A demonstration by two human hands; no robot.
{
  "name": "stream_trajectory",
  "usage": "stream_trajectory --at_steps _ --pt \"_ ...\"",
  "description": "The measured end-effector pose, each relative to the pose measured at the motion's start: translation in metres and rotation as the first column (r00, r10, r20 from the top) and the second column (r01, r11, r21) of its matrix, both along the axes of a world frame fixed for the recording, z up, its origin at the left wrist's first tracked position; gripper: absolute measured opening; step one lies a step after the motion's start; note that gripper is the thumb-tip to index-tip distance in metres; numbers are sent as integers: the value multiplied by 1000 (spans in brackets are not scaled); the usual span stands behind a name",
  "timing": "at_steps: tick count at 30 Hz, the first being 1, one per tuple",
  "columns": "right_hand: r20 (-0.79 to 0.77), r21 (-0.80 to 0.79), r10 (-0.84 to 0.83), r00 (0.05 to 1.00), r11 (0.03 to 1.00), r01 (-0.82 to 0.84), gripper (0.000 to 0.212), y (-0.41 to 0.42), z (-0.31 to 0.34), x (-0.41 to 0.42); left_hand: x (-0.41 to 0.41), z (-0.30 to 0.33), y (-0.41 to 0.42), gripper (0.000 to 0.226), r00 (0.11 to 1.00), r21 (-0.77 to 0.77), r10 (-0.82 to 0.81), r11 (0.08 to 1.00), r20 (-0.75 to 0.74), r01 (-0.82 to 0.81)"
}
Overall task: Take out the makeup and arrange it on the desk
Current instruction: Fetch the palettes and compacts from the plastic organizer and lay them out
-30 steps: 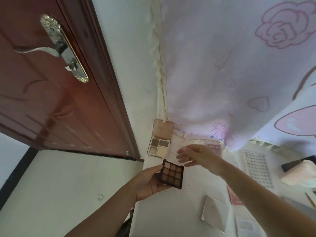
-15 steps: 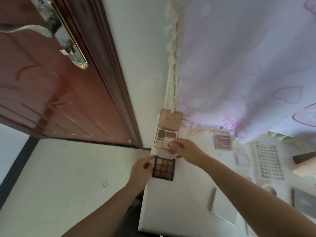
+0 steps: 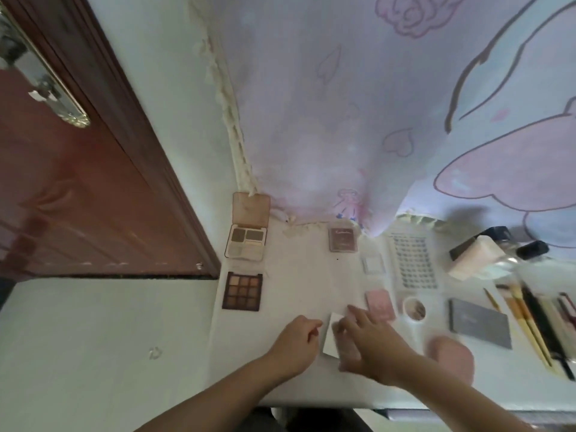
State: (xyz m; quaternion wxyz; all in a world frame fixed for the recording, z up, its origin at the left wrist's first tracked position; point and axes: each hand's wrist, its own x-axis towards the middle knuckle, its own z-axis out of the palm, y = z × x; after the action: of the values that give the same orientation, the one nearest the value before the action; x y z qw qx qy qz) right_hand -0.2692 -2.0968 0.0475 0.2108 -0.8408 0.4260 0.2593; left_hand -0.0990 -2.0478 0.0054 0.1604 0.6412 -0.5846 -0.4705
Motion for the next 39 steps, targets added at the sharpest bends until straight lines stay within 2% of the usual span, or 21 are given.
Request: stream_trajectory --at_steps 1,3,5,7,9,11,12,13,15,17,20,23,27,31,34,37,39 --pt "5 -54 4 1000 999 -4 60 10 -7 -2 -9 -2 -1 34 1000 24 17 1000 -4 -17" --pt "99 -171 -36 994 984 53 40 21 -23 -5 -17 1 -1 36 996 54 72 996 -62 -68" --pt "205 -198 -83 975 972 125 27 23 -31 -5 -18 8 -1 40 972 134 158 982 -171 -136" --pt "364 -131 -171 916 964 232 23 20 -27 -2 -13 18 2 35 896 276 339 925 -287 -261" --pt "498 -2 -248 831 958 287 25 15 -8 1 -4 26 4 28 723 466 526 828 -449 -313" --pt "597 146 -297 745 954 263 33 8 15 9 6 37 7 40 437 661 659 730 -612 -174" --pt "632 189 -305 712 952 240 36 6 25 13 10 42 9 46 320 695 686 711 -653 -106" --pt "652 211 -298 697 955 211 38 4 34 18 14 46 11 50 240 696 688 715 -685 -62" --pt "661 191 -236 713 971 145 41 2 46 28 19 52 14 55 165 674 673 737 -721 -58" --pt "661 169 -188 727 981 100 43 1 51 37 24 57 17 55 166 657 665 746 -728 -108" --pt "704 172 -198 682 979 107 41 2 55 54 32 61 21 52 206 642 655 755 -727 -136" --pt "717 180 -223 661 975 133 37 5 60 70 45 65 27 51 209 625 628 775 -750 -89" --pt "736 232 -264 624 963 133 35 13 67 86 67 73 36 45 267 602 591 797 -761 -48" --pt "730 241 -261 632 963 119 36 20 72 104 82 75 46 50 254 604 594 796 -763 -45" --pt "721 305 -313 618 944 122 42 23 73 114 96 74 52 53 252 612 600 790 -759 -39" --pt "720 381 -383 579 915 132 29 25 73 117 105 75 60 59 235 636 617 772 -751 4" --pt "692 421 -399 601 900 112 23 23 74 119 109 74 64 59 206 644 623 764 -755 50"
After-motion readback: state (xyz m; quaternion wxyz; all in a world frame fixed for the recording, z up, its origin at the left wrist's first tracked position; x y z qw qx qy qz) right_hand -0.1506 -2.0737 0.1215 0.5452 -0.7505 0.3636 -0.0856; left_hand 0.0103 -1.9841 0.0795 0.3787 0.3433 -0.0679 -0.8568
